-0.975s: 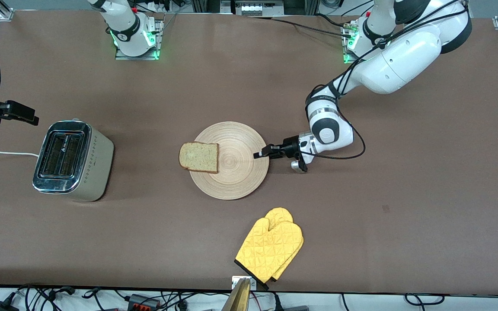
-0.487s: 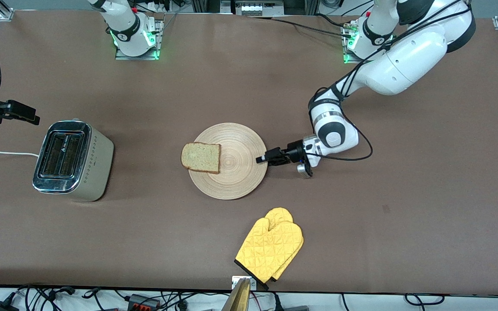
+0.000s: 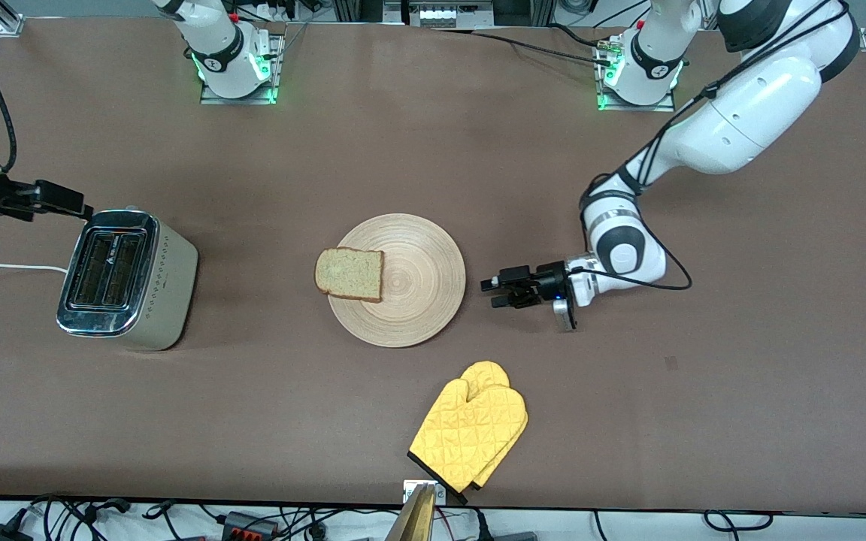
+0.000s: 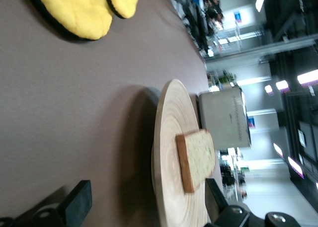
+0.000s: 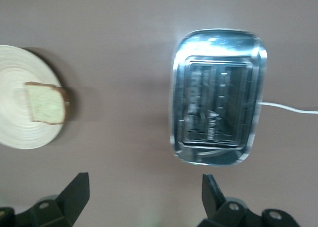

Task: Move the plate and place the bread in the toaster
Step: 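Withdraw the left gripper while the right gripper moves above the toaster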

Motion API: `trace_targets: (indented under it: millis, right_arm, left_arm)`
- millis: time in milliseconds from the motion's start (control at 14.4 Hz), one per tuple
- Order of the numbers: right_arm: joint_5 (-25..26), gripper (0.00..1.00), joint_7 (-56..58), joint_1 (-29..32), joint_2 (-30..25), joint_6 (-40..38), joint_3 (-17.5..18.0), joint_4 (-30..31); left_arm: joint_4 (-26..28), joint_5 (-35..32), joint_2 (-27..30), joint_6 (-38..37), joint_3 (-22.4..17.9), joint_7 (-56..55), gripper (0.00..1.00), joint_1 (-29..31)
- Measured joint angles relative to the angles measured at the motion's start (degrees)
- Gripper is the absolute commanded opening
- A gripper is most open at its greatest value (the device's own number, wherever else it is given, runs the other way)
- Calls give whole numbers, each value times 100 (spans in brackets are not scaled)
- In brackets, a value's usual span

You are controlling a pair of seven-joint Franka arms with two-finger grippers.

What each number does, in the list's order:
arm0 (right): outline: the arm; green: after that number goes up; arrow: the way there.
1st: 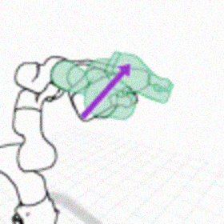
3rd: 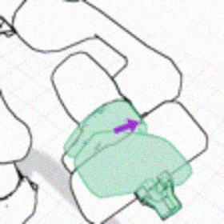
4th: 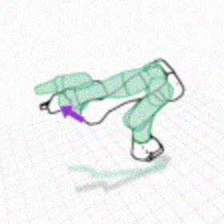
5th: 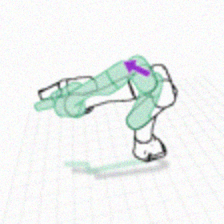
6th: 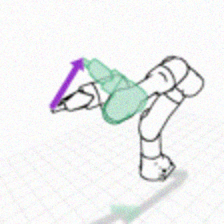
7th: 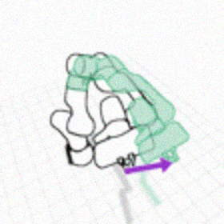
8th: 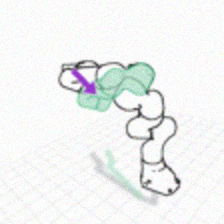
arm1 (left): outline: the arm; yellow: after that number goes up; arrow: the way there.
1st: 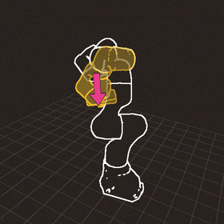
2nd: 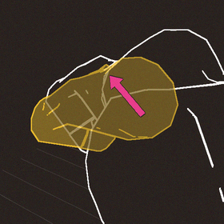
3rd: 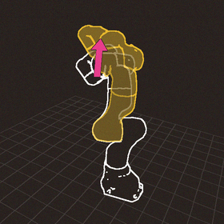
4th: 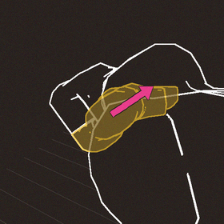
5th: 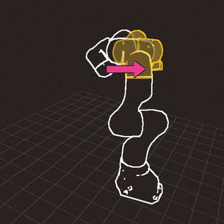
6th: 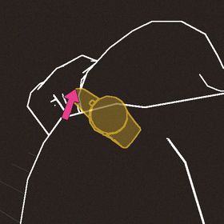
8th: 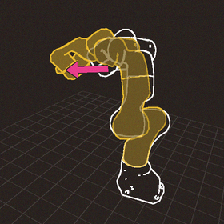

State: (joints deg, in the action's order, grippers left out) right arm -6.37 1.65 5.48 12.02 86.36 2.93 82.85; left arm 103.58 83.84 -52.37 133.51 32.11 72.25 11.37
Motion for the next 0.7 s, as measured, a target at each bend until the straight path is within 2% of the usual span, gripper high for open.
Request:
trace_targets:
  millis: [279,487,696]
  right_arm:
    - [-178,100,0,92,141,-2,-20,9]
    - [-461,100,0,81,324,34,3,28]
    - [-804,100,-15,-50,542,226,24,102]
  left_arm:
    - [-309,-1115,49,-1735,-968,3,100,99]
    - [-923,-2313,54,-2838,-1797,-148,100,145]
    - [-1612,-3417,43,-3628,-2191,-618,100,275]
